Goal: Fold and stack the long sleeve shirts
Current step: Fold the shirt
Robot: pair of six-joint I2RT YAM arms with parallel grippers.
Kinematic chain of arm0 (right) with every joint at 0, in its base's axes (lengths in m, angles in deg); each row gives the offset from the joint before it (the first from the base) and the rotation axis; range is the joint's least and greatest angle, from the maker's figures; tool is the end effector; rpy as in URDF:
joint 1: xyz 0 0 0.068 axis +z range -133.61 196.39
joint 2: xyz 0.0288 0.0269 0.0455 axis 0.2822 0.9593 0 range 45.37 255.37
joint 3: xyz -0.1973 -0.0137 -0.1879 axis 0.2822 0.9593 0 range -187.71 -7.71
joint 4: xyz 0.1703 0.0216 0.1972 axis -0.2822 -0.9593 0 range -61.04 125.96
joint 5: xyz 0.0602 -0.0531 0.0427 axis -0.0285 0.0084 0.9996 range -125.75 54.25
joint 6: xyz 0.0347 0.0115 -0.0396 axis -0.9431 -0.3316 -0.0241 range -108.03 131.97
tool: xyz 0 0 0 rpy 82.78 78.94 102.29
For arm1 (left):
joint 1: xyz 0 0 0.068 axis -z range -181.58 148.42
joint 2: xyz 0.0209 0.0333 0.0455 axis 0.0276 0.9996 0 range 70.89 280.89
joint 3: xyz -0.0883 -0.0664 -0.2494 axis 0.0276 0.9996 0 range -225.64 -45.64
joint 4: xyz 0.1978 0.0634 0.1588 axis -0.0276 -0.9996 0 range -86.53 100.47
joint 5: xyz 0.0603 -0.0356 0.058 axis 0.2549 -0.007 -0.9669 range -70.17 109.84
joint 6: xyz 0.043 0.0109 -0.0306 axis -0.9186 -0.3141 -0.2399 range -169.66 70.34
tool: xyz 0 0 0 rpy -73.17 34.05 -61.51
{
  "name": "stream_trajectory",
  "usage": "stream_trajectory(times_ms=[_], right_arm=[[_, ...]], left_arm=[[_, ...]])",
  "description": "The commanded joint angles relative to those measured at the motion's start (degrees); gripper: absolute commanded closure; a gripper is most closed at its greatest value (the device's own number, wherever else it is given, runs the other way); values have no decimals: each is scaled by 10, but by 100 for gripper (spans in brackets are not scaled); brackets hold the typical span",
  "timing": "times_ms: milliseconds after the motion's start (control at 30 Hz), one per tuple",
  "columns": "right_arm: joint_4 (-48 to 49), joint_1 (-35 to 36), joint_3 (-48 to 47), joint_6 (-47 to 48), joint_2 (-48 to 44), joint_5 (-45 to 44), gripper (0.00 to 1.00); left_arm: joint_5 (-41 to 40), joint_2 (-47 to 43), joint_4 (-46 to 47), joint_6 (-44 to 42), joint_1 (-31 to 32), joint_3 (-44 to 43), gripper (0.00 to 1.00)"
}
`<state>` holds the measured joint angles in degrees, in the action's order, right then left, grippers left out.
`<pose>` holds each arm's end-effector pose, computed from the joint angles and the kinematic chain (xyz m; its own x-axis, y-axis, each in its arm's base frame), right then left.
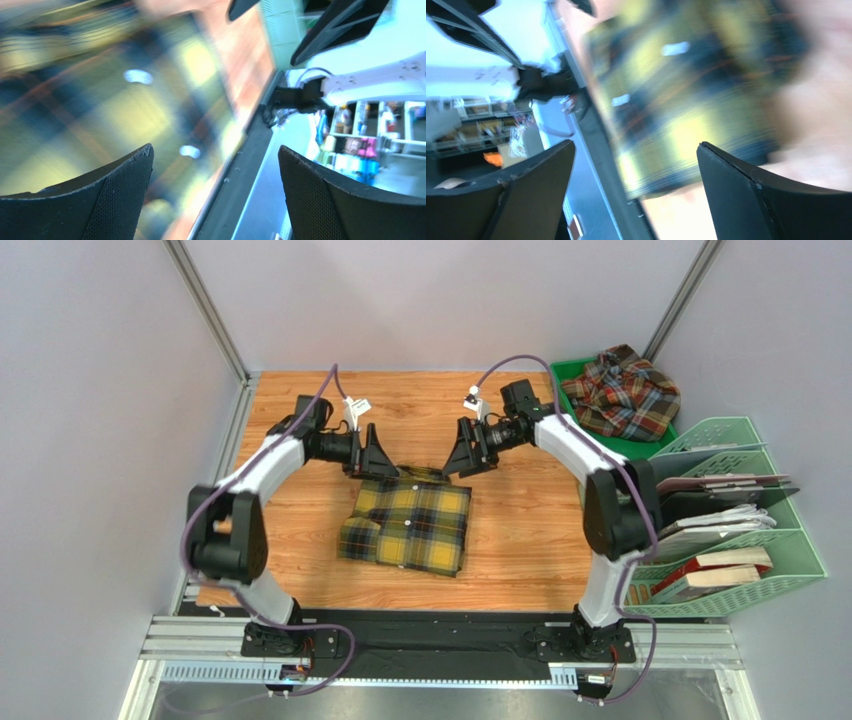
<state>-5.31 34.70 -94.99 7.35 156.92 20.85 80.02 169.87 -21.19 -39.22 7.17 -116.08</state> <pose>0.3740 0.1550 0.2279 -0.9017 -0.2517 -0.3515 -0.4299 0.4356 0.7909 0.3419 -0.0839 0.2303 -0.9345 0.0527 -0.3521 0.3379 0.4427 -0.8305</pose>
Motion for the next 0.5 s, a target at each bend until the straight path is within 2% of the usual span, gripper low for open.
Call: stream_trajectory(times_ms=[0, 100, 133, 233, 333, 467], right_arm=[[110, 85, 109, -112, -130, 51, 0], [210, 153, 184, -206, -137, 51, 0], [256, 167, 197, -226, -120, 51, 0], [305, 192, 240, -278, -75, 51, 0], [289, 177, 260, -264, -1, 41, 0], [205, 124, 234, -195, 79, 1, 0]], left_arm=[[34, -154, 91, 106, 21, 143, 1], [40, -169, 150, 168, 28, 236, 1], [38, -170, 197, 185, 28, 260, 1], [-17, -159, 241, 224, 28, 324, 1], [-61, -96, 245, 222, 4, 353, 2], [-92, 26, 200, 183, -28, 313, 4]])
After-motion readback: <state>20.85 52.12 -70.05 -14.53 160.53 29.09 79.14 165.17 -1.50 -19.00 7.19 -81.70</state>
